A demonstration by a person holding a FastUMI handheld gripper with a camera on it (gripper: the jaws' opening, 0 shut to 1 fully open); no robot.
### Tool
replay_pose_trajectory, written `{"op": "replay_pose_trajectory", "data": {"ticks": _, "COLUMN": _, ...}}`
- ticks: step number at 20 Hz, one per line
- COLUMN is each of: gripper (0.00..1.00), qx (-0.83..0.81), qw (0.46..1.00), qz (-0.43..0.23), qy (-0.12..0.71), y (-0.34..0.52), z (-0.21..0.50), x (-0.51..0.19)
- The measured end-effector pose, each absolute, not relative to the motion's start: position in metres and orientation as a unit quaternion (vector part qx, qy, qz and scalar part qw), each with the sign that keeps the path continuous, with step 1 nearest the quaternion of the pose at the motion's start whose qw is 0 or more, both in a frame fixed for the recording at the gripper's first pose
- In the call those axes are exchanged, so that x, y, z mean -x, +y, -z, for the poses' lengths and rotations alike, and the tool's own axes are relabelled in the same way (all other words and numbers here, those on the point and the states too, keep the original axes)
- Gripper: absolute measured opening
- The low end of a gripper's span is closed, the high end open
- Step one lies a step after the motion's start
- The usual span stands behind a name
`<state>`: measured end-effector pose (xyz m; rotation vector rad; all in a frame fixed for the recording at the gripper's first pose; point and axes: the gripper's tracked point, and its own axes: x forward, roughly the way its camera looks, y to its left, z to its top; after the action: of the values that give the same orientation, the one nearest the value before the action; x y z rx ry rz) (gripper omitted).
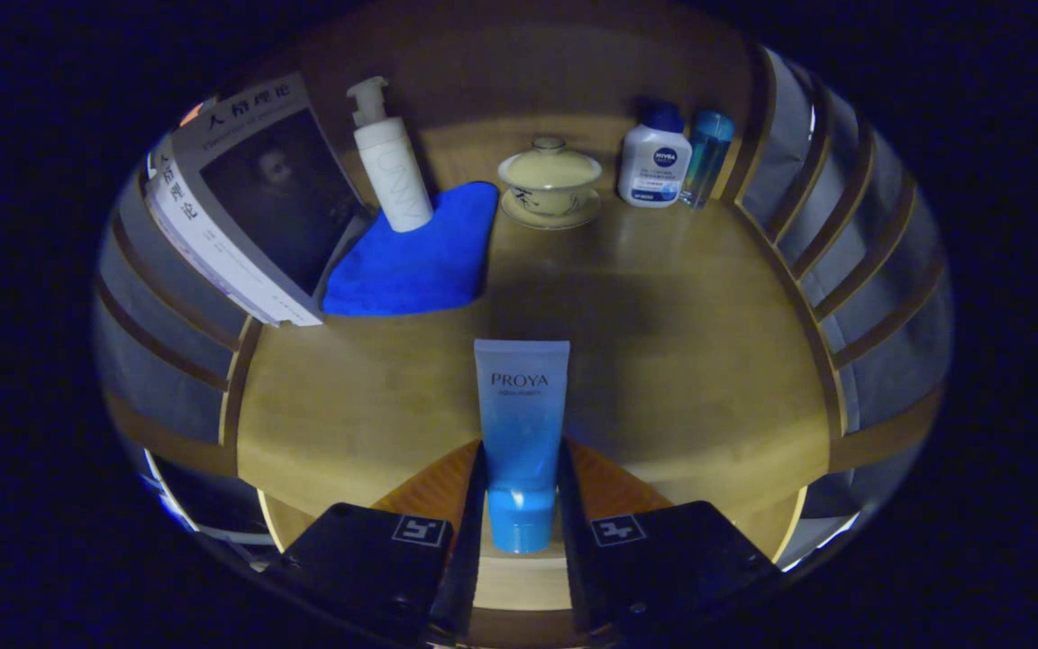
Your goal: Pull open the drawer, take out the items inside it, and place them on the countertop above the cabinet.
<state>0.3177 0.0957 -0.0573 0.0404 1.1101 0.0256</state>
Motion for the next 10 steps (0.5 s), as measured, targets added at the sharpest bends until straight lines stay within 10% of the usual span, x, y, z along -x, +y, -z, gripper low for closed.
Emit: {"op": "replay_pose_trajectory", "data": {"ticks": 10, "gripper": 0.5, "qx": -0.005, "qw": 0.863, "qz": 0.001, "qy": 0.506, "y": 0.091, "z": 0.049, "x": -0.323}}
